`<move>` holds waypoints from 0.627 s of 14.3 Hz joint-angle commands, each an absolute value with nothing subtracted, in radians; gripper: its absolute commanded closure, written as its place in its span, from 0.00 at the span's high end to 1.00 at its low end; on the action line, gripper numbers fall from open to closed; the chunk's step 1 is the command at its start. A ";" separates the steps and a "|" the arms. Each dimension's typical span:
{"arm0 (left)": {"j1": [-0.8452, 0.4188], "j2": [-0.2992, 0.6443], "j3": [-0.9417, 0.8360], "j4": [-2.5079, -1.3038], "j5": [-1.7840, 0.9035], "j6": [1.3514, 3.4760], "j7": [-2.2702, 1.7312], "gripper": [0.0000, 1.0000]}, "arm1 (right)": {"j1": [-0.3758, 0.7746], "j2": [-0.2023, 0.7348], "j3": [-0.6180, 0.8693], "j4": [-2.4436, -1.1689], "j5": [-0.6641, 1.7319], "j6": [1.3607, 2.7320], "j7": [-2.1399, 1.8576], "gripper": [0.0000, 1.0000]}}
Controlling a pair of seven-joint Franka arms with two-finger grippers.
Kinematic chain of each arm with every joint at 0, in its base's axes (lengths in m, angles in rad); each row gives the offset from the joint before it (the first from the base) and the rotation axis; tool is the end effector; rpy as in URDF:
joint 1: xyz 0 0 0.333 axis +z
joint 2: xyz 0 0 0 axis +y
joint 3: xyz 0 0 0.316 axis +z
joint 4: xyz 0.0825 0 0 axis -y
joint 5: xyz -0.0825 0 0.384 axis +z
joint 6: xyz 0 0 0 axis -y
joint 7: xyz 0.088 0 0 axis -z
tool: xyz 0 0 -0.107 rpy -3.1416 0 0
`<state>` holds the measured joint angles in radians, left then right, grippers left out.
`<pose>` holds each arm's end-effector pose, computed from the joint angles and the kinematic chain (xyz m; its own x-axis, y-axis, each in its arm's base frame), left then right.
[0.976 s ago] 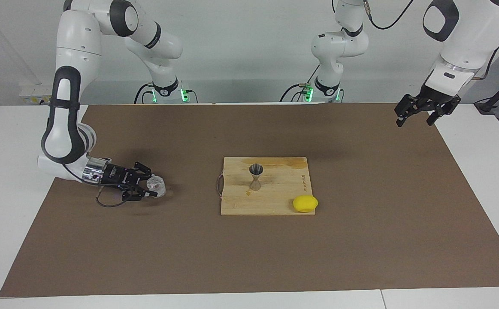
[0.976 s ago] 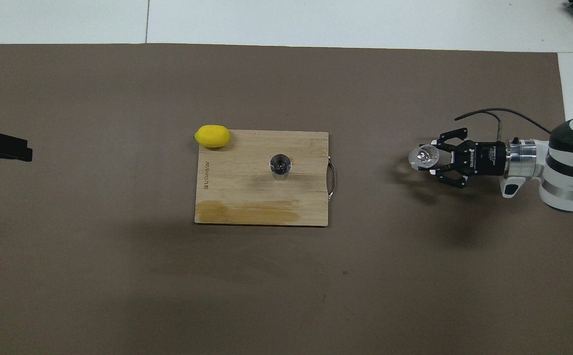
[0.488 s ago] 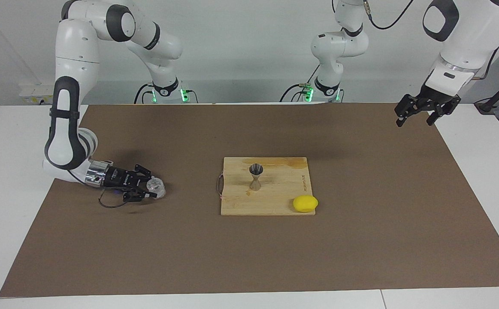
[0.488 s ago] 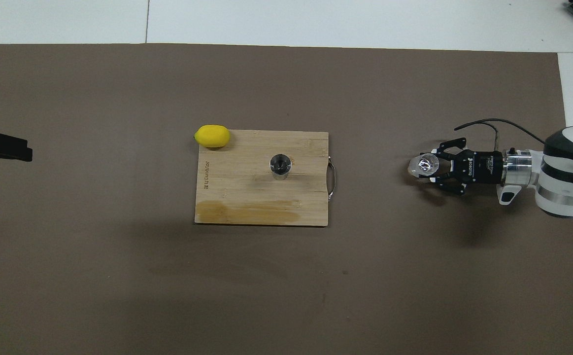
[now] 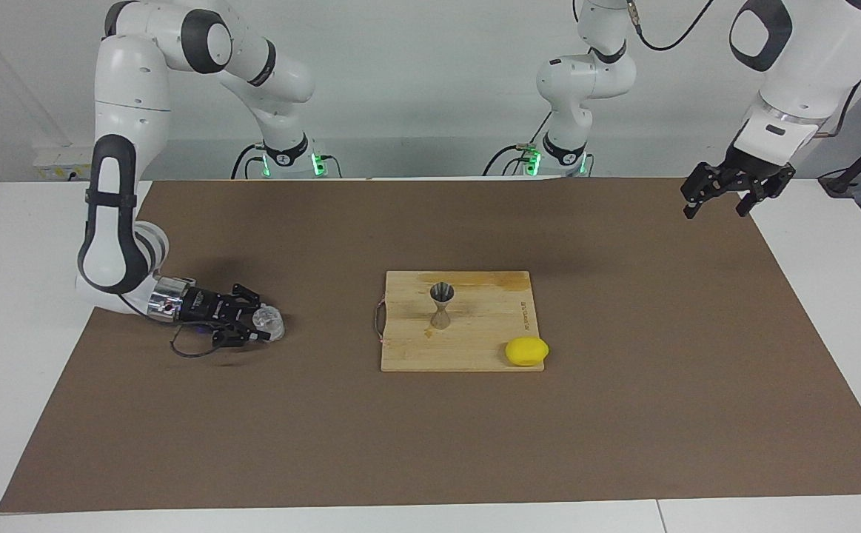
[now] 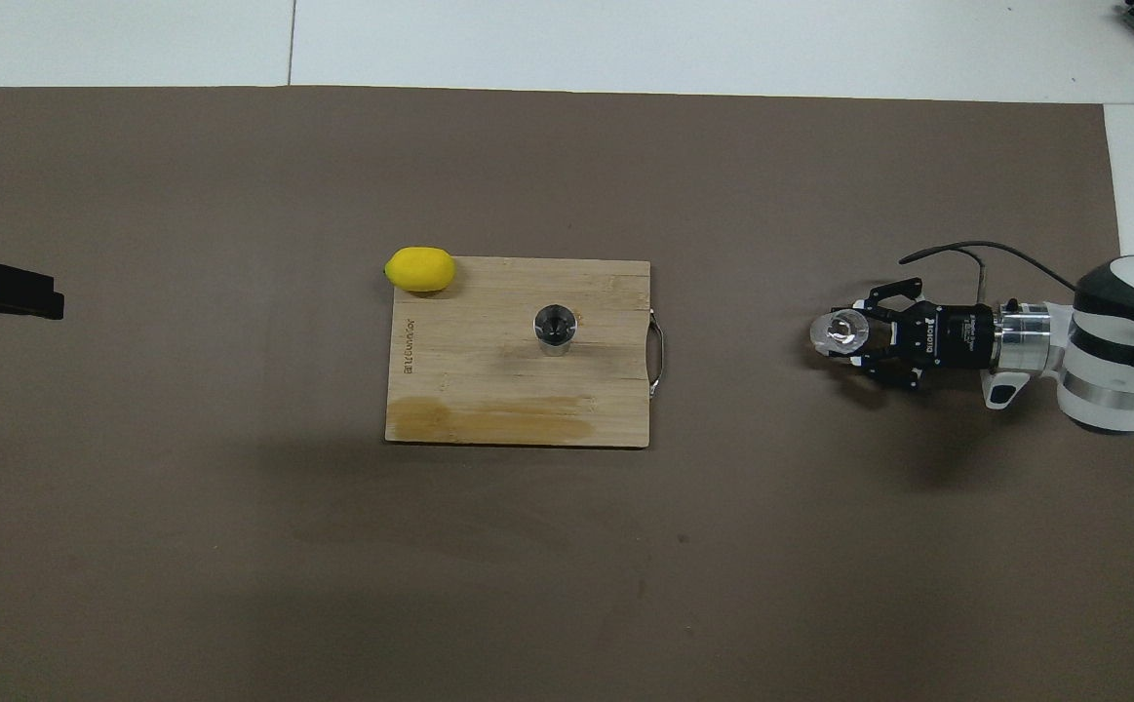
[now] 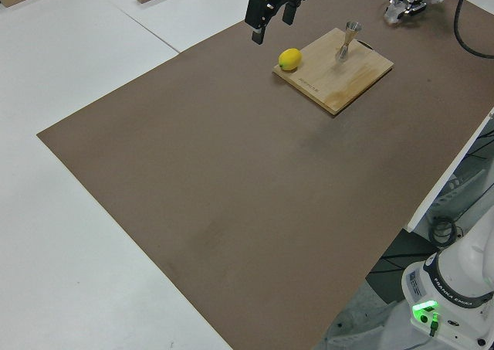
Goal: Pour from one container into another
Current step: 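Lower the glass cup onto the table and open the right gripper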
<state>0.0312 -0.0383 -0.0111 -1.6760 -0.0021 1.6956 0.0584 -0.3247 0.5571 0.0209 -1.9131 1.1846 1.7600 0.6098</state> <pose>0.5529 0.0108 0.6068 0.9976 -0.0381 0.0579 -0.0380 -0.9993 -0.0017 0.5788 -0.0959 0.2051 0.0197 -0.3716 -0.9282 -0.9936 0.0964 -0.0596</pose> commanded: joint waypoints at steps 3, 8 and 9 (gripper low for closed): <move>0.029 -0.041 -0.012 -1.664 0.015 1.683 0.043 1.00 | -0.341 0.557 0.037 -1.922 1.172 1.738 0.565 0.00; 0.029 -0.043 -0.012 -1.664 0.015 1.683 0.043 1.00 | -0.341 0.566 0.060 -1.922 1.173 1.736 0.564 0.00; 0.029 -0.041 -0.012 -1.664 0.015 1.681 0.043 1.00 | -0.341 0.566 0.060 -1.924 1.173 1.738 0.563 0.00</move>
<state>0.0312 -0.0383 -0.0111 -1.6760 -0.0021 1.6956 0.0583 -0.3232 0.5635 0.0442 -1.9195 1.1846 1.7496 0.5926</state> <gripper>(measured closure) 0.000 0.493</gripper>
